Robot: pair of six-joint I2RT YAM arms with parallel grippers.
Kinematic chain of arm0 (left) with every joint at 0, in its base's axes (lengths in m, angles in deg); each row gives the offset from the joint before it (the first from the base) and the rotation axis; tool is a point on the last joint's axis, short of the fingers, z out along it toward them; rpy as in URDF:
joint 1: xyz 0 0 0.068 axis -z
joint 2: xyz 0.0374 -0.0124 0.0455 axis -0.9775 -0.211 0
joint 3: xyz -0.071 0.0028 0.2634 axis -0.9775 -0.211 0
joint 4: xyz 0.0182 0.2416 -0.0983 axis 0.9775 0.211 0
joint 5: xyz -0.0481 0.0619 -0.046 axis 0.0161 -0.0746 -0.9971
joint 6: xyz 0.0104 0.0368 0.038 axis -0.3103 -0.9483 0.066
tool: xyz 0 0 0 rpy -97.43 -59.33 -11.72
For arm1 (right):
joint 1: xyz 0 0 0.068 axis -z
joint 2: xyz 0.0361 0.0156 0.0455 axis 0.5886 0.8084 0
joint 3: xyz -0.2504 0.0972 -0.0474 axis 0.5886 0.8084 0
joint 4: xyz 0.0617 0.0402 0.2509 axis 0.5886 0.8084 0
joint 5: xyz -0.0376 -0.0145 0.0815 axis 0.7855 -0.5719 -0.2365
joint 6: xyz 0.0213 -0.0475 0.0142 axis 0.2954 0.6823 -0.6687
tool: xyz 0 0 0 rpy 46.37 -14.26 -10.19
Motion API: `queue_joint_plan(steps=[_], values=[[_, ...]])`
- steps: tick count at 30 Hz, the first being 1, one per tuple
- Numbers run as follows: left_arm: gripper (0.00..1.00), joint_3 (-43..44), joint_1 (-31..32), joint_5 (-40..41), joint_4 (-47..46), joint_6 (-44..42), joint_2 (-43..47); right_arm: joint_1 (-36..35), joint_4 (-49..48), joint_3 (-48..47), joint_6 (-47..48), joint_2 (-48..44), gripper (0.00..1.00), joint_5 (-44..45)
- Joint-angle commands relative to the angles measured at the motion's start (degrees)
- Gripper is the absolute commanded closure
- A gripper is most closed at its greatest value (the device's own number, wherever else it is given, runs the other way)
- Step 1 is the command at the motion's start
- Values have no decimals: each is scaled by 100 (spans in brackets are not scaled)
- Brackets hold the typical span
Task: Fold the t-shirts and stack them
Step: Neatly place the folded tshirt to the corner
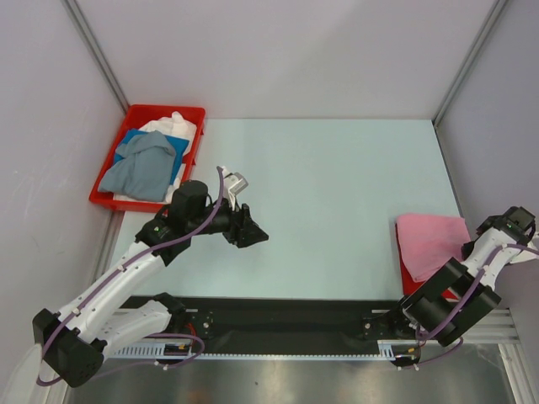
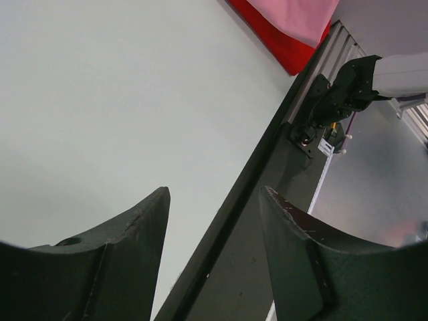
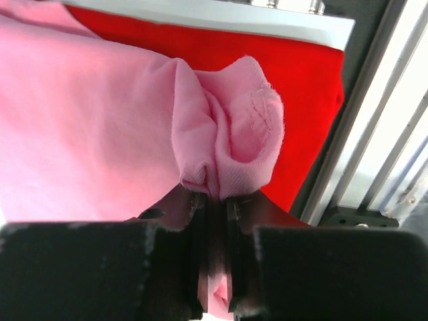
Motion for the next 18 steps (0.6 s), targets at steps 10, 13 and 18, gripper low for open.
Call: queue_joint_plan(steps=[10,13,18], values=[[38,-35,-104,-272,-176,99,80,76,1842,-1127,-358,-568,43,1726],[38,-44,-104,-324,-247,152,71,-90,1764,-1198,-217,-657,42,1455],[38,-44,-113,-377,-326,222,45,-478,1509,-594,-453,-719,63,927]])
